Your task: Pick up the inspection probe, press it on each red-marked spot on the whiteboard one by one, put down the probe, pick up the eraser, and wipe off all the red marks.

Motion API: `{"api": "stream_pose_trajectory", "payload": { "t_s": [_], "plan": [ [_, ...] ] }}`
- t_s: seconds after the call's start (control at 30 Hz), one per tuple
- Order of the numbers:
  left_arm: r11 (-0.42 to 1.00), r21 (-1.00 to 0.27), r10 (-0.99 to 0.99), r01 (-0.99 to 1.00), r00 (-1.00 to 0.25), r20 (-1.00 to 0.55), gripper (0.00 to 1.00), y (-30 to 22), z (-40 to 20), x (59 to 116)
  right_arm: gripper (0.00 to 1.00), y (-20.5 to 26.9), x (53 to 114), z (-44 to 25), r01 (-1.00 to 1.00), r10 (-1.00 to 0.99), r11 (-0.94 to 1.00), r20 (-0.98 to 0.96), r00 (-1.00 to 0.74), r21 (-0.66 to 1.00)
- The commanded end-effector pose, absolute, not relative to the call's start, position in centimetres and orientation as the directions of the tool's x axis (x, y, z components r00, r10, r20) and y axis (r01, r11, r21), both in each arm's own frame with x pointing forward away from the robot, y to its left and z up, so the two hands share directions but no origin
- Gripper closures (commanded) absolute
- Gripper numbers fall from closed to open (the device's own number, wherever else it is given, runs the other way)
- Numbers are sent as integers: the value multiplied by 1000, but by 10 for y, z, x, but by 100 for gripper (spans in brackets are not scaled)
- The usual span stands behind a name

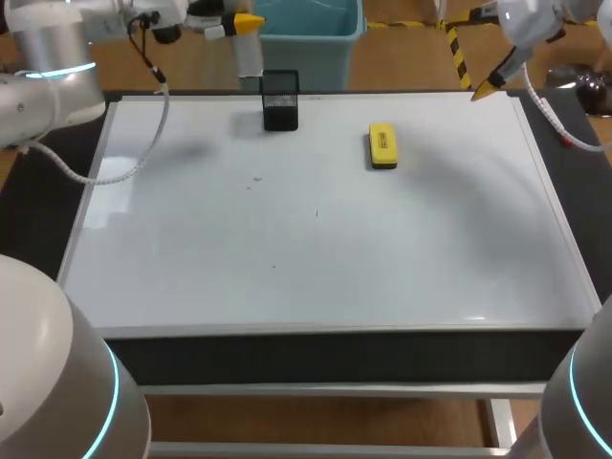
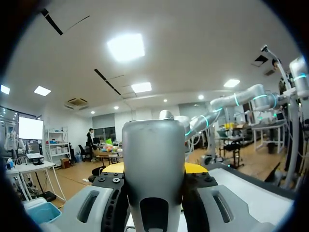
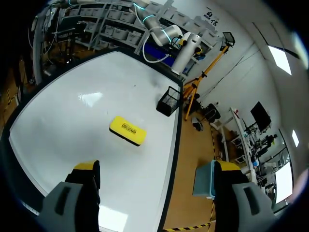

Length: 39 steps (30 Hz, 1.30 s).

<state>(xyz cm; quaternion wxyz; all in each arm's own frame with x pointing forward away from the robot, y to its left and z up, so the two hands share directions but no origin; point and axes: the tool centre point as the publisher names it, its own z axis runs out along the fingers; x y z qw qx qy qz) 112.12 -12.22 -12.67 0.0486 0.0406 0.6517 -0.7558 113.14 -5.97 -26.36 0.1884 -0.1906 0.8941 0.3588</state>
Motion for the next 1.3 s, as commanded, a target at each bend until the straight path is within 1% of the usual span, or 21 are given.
{"api": "stream_pose_trajectory", "payload": {
  "t_s": [0.03, 0.47, 1.3],
  "plan": [
    [-154, -982, 101, 113, -986, -130, 100, -134, -132, 1136, 0, -60, 1131, -263, -477, -209, 672, -472, -856, 567],
    [-138, -986, 75, 99, -991, -110, 100, -157, -147, 1151, 0, -60, 1131, -263, -477, -209, 672, -472, -856, 567],
    [-135, -986, 4, 100, -995, -101, 100, -167, -192, 1178, 0, -60, 1131, -263, -477, -209, 672, -472, -856, 567]
  ]
}}
